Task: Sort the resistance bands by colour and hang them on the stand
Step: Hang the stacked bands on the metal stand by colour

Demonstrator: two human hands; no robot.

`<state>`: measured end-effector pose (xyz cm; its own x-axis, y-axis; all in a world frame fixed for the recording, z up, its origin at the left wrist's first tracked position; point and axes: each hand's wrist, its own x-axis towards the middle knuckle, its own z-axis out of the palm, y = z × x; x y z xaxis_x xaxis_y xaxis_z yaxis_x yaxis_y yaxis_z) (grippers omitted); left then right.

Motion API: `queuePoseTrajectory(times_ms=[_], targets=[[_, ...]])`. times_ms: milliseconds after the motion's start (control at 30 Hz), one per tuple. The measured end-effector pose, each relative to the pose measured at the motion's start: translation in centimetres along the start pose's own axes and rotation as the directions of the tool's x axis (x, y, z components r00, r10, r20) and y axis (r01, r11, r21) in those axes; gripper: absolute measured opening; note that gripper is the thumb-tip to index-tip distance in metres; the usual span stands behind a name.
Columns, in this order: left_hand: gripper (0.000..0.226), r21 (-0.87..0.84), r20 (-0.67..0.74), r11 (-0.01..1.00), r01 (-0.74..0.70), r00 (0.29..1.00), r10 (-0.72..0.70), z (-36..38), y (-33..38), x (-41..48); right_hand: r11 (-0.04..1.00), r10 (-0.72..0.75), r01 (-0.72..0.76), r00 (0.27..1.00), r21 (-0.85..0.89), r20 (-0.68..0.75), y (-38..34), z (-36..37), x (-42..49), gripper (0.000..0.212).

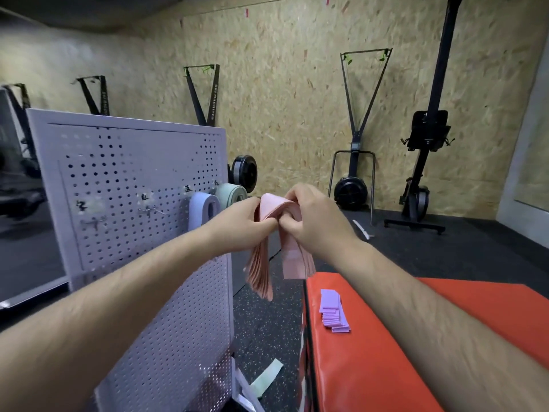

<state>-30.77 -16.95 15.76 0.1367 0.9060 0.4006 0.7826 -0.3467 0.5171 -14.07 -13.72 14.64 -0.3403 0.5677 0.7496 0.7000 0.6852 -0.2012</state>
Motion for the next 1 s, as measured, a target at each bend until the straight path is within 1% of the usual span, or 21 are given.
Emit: queuePoseTrajectory(times_ms=[33,100,167,200,267,333,433,500,567,667,733,833,1000], targets=[[0.018,-0.027,-0.028,0.999,0.030,0.999,-0.031,-0.2,-0.7,-0.7,0.999,-0.033,0.033,0.999,-0.007,0.011,-0.6,0.4,0.5,0.019],[0.049,-0.127,-0.092,0.990,0.067,0.993,-0.079,-0.7,-2.2,-1.9,0.996,-0.088,0.088,0.996,-0.007,0.026,-2.1,1.3,1.3,0.018],[0.076,-0.218,-0.153,0.975,0.035,0.986,-0.069,-1.2,-3.4,-2.9,0.990,-0.142,0.142,0.989,-0.006,0.031,-3.6,2.2,2.0,0.018],[0.082,-0.230,-0.171,0.973,0.012,0.984,-0.053,-1.5,-3.9,-3.4,0.986,-0.167,0.167,0.985,-0.007,0.036,-4.4,2.7,2.3,0.017],[0.085,-0.232,-0.181,0.973,0.005,0.982,-0.048,-2.4,-4.8,-4.0,0.976,-0.217,0.217,0.975,-0.004,0.037,-5.8,3.8,3.0,0.018],[0.083,-0.202,-0.183,0.979,0.033,0.981,-0.071,-3.5,-5.5,-4.3,0.966,-0.258,0.258,0.966,0.009,0.033,-7.0,4.7,3.7,0.018],[0.068,-0.045,-0.165,0.993,0.111,0.979,-0.117,-5.8,-6.0,-4.4,0.954,-0.299,0.299,0.954,-0.021,0.017,-8.0,5.7,4.9,0.020],[0.059,0.068,-0.156,0.982,0.175,0.974,-0.163,-7.6,-6.2,-4.1,0.946,-0.321,0.322,0.947,-0.038,0.011,-8.4,6.4,5.7,0.020],[0.054,0.130,-0.152,0.964,0.231,0.966,-0.211,-9.4,-6.7,-3.6,0.943,-0.332,0.332,0.943,-0.025,0.009,-8.6,7.2,6.5,0.017],[0.051,0.221,-0.117,0.941,0.257,0.965,-0.236,-11.7,-7.3,-2.8,0.943,-0.332,0.332,0.943,-0.014,0.002,-9.0,8.3,7.7,0.013],[0.048,0.262,-0.081,0.929,0.262,0.965,-0.249,-13.1,-7.4,-2.1,0.944,-0.330,0.330,0.944,0.010,0.005,-9.5,8.9,8.6,0.012],[0.048,0.303,-0.078,0.913,0.274,0.962,-0.263,-14.4,-7.8,-1.0,0.953,-0.297,0.296,0.955,0.066,0.002,-10.1,10.1,9.9,0.012],[0.048,0.396,-0.068,0.867,0.303,0.951,-0.301,-14.5,-9.8,0.2,0.974,-0.210,0.200,0.974,0.108,0.087,-10.6,12.4,10.9,0.012]])
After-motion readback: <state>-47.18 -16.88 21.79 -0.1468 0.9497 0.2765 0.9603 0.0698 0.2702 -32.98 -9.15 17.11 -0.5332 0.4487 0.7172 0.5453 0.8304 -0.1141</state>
